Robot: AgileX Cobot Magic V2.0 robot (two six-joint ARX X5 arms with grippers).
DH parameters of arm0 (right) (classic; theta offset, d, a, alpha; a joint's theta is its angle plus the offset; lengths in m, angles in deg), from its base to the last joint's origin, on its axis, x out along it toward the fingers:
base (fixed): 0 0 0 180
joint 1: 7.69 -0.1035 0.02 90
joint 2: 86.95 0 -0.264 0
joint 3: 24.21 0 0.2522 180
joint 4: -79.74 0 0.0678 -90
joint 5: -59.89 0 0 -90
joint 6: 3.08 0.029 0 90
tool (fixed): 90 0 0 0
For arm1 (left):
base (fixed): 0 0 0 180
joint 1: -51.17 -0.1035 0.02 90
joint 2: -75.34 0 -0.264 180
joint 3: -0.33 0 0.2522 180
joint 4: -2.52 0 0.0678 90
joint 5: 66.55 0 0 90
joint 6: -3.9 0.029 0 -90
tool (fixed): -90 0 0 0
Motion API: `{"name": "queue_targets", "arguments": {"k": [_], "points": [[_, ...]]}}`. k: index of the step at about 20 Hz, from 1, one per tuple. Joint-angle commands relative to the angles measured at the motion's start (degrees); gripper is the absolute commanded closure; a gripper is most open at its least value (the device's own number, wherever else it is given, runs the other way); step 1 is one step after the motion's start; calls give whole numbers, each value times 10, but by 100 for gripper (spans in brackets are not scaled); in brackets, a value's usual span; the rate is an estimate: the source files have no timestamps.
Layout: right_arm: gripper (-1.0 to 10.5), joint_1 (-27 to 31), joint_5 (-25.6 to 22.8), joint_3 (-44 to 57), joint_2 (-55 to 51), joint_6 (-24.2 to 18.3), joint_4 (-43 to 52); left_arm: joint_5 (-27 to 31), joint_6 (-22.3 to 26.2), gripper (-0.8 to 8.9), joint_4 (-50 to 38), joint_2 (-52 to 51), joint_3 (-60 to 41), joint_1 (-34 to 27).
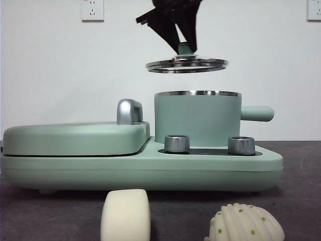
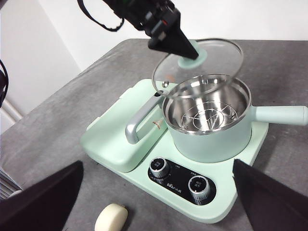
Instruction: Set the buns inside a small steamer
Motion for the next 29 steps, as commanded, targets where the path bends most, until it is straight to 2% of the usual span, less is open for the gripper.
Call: {"name": "queue_targets", "arguments": {"k": [1, 7, 11, 14, 17, 18, 23, 27, 29], "points": [[451, 0, 0, -9, 2, -3, 4, 3, -2, 798, 17, 9, 25, -15], [451, 0, -2, -9, 9, -3, -56, 3, -2, 798, 17, 8, 25, -81], [452, -9, 26, -9, 53, 16, -65, 3, -16, 798, 17, 8, 25, -135], [452, -50, 41, -9, 110, 44, -51, 3, -32, 798, 17, 8, 25, -169], [452, -137, 25, -11, 181, 84, -21, 3, -32, 798, 17, 8, 25, -195], [453, -170, 9, -14, 203, 99, -7, 3, -32, 798, 17, 8, 25, -200], [453, -380, -156, -57, 348, 174, 42, 3, -32, 798, 17, 8, 25, -230], [453, -485, -229, -102, 472, 205, 34, 3, -32, 798, 16, 8, 25, -247], [453, -518, -251, -118, 528, 213, 28, 3, -32, 798, 16, 8, 25, -254]]}}
